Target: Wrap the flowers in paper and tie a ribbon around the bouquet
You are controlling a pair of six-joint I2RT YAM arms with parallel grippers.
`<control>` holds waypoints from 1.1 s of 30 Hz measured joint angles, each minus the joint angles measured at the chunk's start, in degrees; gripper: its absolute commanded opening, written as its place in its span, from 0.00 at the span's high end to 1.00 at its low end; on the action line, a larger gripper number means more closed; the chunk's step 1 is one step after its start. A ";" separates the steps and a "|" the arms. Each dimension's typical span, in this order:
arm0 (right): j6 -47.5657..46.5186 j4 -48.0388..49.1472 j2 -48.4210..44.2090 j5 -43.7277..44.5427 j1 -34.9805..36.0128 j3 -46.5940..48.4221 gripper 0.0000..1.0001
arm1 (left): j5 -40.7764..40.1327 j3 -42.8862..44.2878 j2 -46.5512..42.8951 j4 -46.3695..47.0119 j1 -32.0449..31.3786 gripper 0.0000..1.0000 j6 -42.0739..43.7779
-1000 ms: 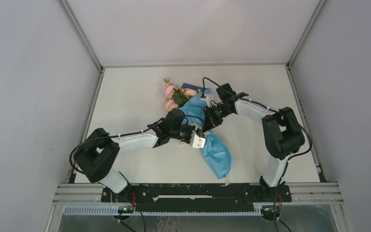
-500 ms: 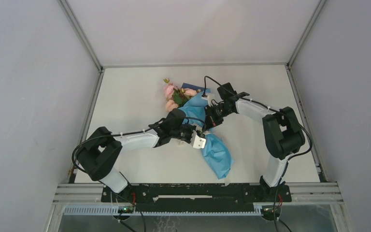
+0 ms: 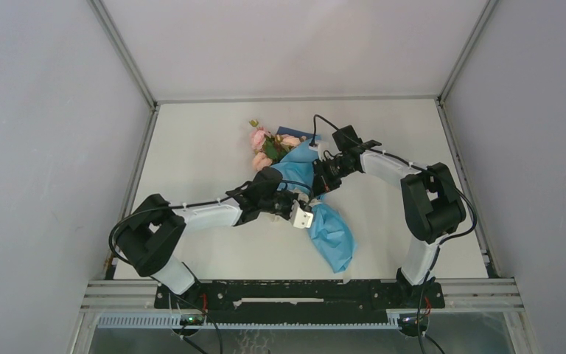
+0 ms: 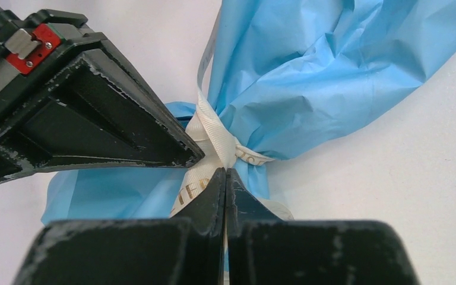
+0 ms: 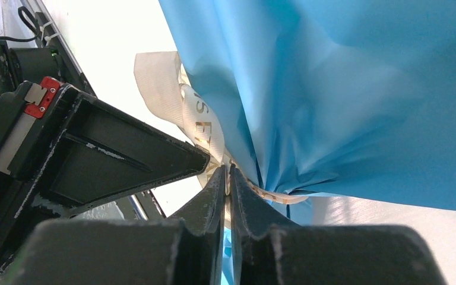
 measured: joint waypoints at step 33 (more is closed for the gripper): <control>5.03 5.25 -5.49 1.33 -2.56 -2.60 1.00 | -0.37 -1.33 -0.90 2.73 -0.74 1.00 0.59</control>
